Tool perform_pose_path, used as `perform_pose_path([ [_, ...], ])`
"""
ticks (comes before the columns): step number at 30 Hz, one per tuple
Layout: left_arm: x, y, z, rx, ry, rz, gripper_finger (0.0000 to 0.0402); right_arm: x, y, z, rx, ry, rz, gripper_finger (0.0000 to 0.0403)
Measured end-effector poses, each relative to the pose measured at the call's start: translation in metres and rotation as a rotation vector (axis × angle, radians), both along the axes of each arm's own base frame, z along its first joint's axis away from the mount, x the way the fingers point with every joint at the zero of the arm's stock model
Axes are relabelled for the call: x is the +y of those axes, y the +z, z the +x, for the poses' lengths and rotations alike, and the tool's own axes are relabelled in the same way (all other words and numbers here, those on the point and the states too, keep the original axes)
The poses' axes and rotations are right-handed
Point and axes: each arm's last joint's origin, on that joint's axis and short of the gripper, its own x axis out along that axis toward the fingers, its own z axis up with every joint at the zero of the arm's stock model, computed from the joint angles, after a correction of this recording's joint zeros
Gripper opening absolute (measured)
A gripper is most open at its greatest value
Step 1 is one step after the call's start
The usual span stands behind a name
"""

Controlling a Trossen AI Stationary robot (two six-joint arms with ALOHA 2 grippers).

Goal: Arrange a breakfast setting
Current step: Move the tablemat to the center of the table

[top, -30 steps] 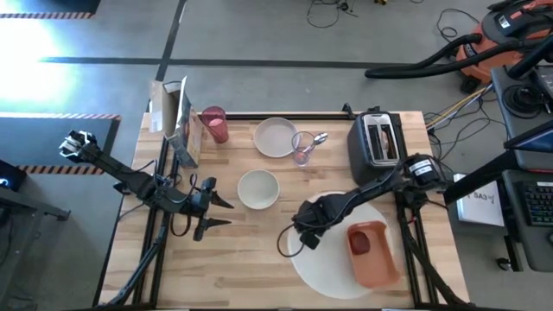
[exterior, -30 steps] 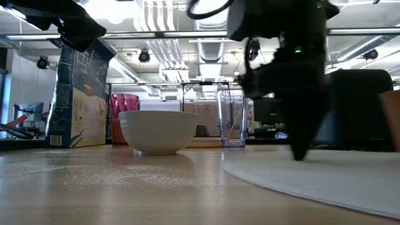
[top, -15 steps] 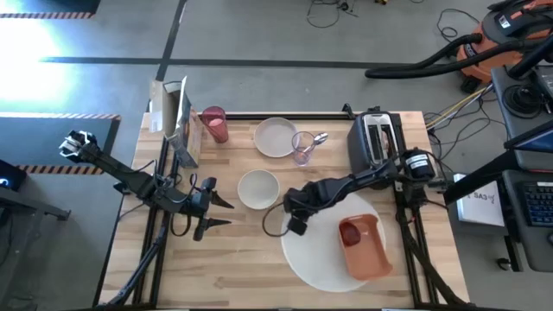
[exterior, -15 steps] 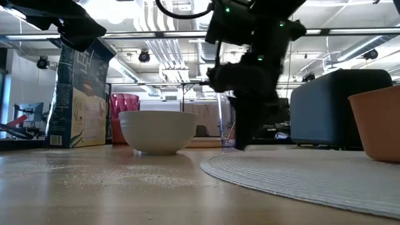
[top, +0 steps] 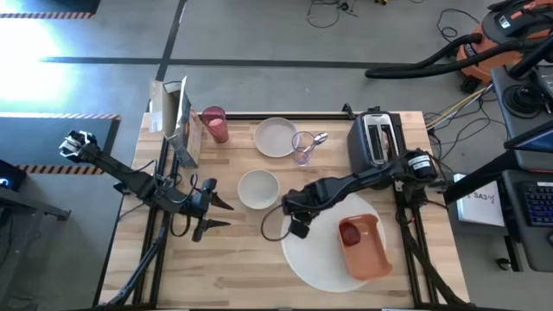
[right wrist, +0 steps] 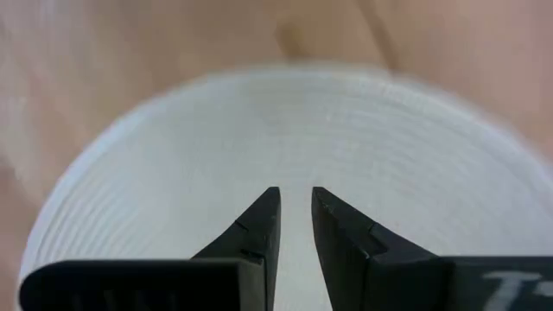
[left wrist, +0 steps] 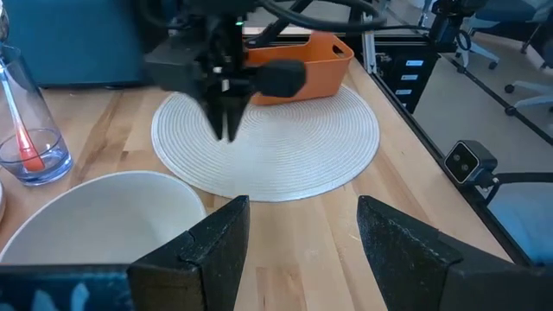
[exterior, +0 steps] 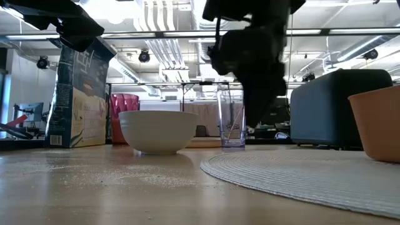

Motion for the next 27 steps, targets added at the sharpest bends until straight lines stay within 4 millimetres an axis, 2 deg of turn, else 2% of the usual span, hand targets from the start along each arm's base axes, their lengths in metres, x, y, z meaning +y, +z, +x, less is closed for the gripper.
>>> perform_pose_path([
  [6, 0.0, 0.0, 0.0, 0.004, 0.0, 0.002, 0.0199, 0.027, -0.003, -0.01, 0.078, -0.032, 0.132, 0.0059],
  [12, 0.0, 0.0, 0.0, 0.004, -0.001, 0.002, 0.0199, 0.048, -0.004, -0.017, 0.107, -0.091, 0.158, 0.0059],
  [17, 0.0, 0.0, 0.0, 0.006, -0.008, -0.001, 0.0199, 0.063, -0.014, -0.02, 0.151, -0.113, 0.169, 0.0059],
  [22, 0.0, -0.001, 0.0, 0.006, -0.008, -0.001, 0.0199, 0.069, -0.025, -0.02, 0.184, -0.111, 0.162, 0.0058],
  [27, 0.0, 0.0, 0.0, 0.005, -0.008, -0.001, 0.0199, 0.069, -0.028, -0.019, 0.181, -0.075, 0.152, 0.0058],
])
